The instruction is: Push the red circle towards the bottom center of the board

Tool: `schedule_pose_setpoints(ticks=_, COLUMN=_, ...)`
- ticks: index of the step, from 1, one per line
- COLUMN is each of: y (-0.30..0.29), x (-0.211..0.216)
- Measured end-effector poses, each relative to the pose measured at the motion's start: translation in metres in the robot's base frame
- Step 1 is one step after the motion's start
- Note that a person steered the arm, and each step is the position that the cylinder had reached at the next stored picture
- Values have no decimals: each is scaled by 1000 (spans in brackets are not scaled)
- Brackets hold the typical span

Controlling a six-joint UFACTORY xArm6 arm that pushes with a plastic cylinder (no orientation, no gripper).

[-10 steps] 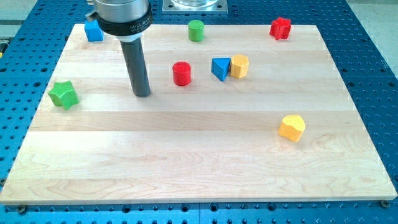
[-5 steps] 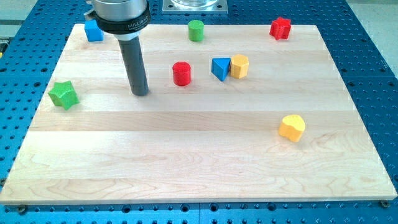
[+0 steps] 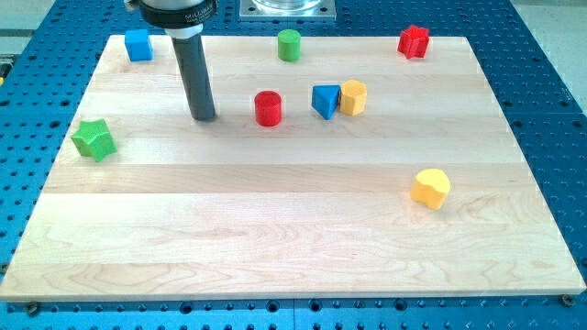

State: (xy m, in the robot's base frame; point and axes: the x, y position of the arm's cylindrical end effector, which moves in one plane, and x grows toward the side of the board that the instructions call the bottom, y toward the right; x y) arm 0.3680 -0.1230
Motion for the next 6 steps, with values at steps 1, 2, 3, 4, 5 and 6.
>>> schedule_pose_setpoints(ticks=1, y=1, x=0)
schedule_pose_setpoints(ticks=2, y=2, x=0)
schedule_pose_setpoints(ticks=3, y=3, x=0)
schedule_pose_setpoints(ticks=4, y=3, x=0)
schedule_pose_setpoints(ticks=5, y=5, x=0)
schedule_pose_setpoints(ticks=6, y=8, x=0)
